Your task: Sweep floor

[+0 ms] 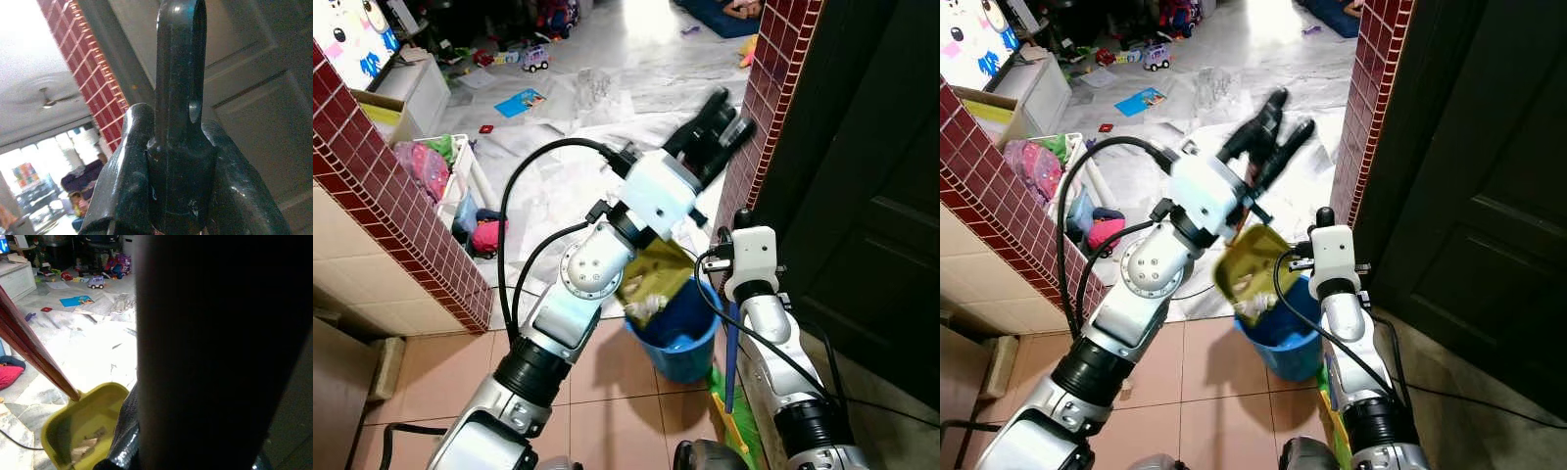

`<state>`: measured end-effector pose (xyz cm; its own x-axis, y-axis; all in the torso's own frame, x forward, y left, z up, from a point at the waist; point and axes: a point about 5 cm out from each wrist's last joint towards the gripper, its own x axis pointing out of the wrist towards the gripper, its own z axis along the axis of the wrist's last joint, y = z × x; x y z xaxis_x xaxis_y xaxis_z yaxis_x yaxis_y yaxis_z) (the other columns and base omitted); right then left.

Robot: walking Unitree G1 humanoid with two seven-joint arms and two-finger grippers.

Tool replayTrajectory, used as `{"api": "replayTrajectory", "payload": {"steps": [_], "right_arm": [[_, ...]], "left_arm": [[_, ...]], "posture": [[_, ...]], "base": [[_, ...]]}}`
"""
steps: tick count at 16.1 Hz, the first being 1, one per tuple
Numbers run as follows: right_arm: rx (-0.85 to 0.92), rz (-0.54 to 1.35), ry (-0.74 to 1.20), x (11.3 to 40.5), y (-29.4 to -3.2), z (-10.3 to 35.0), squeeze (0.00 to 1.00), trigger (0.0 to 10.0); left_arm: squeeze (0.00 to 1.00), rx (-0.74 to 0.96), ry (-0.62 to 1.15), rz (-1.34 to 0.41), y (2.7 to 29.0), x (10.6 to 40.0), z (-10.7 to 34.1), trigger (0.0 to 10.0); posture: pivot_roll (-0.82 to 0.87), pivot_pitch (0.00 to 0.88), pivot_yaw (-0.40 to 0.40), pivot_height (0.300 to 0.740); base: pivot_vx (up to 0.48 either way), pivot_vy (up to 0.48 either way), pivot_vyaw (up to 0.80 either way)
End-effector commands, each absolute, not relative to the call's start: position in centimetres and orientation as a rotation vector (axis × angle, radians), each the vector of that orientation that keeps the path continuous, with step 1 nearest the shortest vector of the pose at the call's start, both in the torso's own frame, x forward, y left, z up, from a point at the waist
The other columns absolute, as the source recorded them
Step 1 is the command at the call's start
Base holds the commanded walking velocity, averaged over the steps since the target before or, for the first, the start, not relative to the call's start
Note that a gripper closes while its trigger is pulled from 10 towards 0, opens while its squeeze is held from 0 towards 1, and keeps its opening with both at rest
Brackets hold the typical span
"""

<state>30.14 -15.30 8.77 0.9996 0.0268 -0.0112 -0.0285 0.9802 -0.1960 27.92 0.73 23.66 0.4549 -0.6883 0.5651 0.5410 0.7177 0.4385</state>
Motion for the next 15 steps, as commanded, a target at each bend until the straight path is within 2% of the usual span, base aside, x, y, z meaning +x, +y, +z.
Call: {"api": "replayTrajectory", "payload": {"steps": [1, 6, 8, 10, 11, 12, 15], "right_arm": [[-0.236, 0.033, -0.010, 30.4, -15.3, 9.1, 0.00, 10.0], [-0.241, 0.037, -0.008, 30.5, -15.4, 9.1, 0.00, 10.0], [-0.241, 0.039, -0.011, 30.7, -15.2, 9.2, 0.00, 10.0], [-0.240, 0.041, -0.011, 30.7, -15.2, 9.2, 0.00, 10.0], [-0.239, 0.044, -0.008, 30.8, -15.1, 9.1, 0.00, 10.0], [-0.239, 0.050, -0.004, 30.8, -14.9, 8.9, 0.00, 10.0], [-0.239, 0.059, -0.002, 30.8, -14.7, 8.9, 0.00, 10.0]], "left_arm": [[0.00, 0.232, -0.853, -0.790, 0.7, 27.3, 24.8, 10.0], [0.00, 0.103, -0.847, -0.733, 1.2, 27.7, 26.8, 10.0], [0.00, 0.039, -0.863, -0.669, 2.3, 28.3, 28.8, 10.0], [0.00, 0.044, -0.895, -0.631, 3.1, 28.6, 30.2, 10.0], [0.00, 0.008, -0.920, -0.555, 4.4, 29.1, 31.8, 10.0], [0.00, -0.001, -0.985, -0.405, 6.8, 29.6, 34.2, 10.0], [0.00, 0.003, -1.037, -0.268, 9.5, 30.1, 36.2, 10.0]], "posture": [[-0.08, 0.000, 0.052, 0.740], [-0.08, 0.000, 0.046, 0.740], [-0.07, 0.000, 0.044, 0.740], [-0.07, 0.000, 0.043, 0.740], [-0.06, 0.000, 0.039, 0.740], [-0.06, 0.000, 0.035, 0.740], [-0.05, 0.000, 0.033, 0.740]], "base": [[0.000, 0.000, 0.00], [0.000, 0.000, 0.00], [0.000, 0.000, 0.00], [0.000, 0.000, 0.00], [0.000, 0.000, 0.00], [0.000, 0.000, 0.00], [0.000, 0.000, 0.00]]}}
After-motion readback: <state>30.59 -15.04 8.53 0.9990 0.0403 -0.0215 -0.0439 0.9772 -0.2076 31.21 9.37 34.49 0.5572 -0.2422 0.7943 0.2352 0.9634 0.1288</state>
